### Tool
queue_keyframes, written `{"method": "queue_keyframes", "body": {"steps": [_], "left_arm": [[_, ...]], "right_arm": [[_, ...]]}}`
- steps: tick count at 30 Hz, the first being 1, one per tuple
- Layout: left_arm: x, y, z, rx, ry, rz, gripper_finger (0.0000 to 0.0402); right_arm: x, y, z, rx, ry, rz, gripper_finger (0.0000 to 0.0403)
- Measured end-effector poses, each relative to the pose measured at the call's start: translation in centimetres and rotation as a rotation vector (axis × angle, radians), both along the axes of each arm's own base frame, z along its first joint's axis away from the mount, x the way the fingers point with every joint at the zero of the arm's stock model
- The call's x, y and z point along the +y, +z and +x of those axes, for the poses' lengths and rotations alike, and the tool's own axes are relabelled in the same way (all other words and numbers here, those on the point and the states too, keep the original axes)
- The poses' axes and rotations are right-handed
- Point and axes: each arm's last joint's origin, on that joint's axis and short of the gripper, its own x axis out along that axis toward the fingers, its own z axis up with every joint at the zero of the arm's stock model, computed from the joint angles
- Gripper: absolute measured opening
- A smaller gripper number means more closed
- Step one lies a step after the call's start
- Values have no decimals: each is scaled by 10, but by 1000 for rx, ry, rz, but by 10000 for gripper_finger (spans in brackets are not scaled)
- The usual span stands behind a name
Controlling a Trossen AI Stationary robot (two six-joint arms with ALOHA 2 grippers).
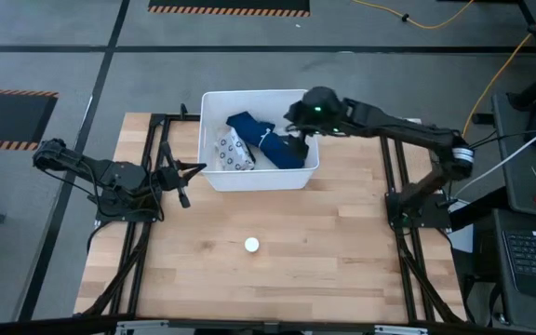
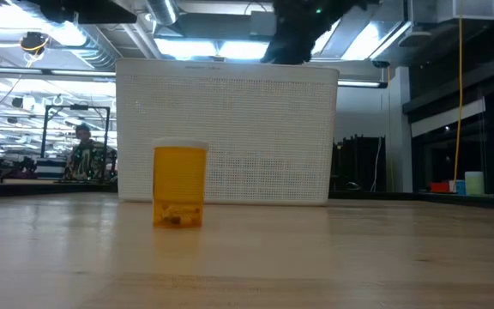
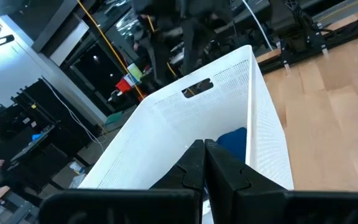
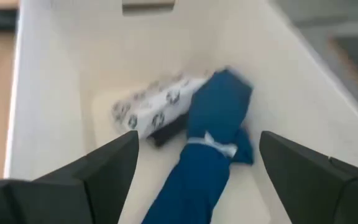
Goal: Pick & place medical supplies in basket/bin
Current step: Put the orange medicine bottle into the white bin
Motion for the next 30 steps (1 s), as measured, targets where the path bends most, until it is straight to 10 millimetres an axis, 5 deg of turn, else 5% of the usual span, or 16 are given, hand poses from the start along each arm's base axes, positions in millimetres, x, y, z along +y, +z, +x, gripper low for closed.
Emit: {"method": "queue_keyframes", "body": {"steps": [12, 17, 30], "left_arm": [[0, 0, 0, 5, -1, 8, 9], [0, 0, 0, -6, -2, -12, 4], [-6, 3, 6, -62, -146, -108, 2]], "right_arm": [[38, -31, -50, -196, 83, -118, 335], [52, -23, -67, -321, 112, -160, 335], [57, -19, -74, -354, 119, -169, 335]]}}
